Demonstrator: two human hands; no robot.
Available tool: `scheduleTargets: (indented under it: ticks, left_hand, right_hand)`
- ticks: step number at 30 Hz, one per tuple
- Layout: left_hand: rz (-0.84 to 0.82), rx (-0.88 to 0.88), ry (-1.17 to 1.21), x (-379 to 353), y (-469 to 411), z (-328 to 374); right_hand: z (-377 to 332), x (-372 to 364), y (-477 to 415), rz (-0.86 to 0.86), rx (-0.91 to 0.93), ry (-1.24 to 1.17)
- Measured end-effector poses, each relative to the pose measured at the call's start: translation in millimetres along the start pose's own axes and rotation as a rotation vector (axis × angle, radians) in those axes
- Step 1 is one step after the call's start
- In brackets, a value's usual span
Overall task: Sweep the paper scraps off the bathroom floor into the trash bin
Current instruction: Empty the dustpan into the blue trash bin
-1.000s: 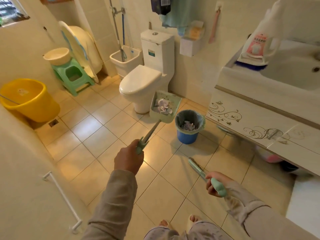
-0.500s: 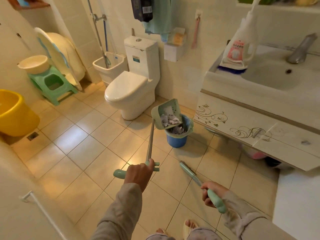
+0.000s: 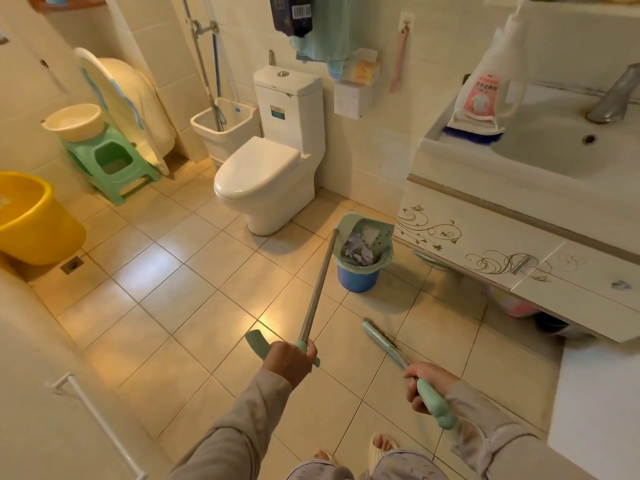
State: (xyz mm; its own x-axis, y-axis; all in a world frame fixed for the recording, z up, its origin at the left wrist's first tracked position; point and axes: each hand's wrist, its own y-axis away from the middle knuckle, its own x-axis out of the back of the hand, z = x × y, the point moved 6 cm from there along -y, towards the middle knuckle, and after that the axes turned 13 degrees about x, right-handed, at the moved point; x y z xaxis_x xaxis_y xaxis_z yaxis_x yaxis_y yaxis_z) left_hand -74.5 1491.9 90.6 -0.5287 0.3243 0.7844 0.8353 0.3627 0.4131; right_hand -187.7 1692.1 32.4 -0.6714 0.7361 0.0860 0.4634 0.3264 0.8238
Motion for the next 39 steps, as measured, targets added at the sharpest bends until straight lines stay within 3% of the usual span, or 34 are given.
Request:
scheduleTargets:
  ticks: [7,13,18,26,32,39]
  left_hand:
    - [0.020,-0.022,-0.042,12,-5,4]
    - [0.166,-0.192,-0.465,48,-28,-22]
    - [0.207,0.003,-0.344,63,-33,-38]
    - [0.206,-0.015,-0.302,45,-21,-34]
    - [0.155,-0.132,-0.366,26,-16,-9]
    - [0.174,-0.137,-0.405,31,-20,-16]
  right_hand:
    - [8,9,-2,0.022,-0.040,-0.116]
    - [8,6,-2,0.010,-0.031,-0.047]
    - [8,-5,-1,-0.024,-0.043,0.027]
    - [0,-6,-1,-0.040,-0.043,0.105]
    - [-1,-2,-4,-0.037,-0.055,0.141]
    - [-2,4,-5,-0.019,-0.043,0.077]
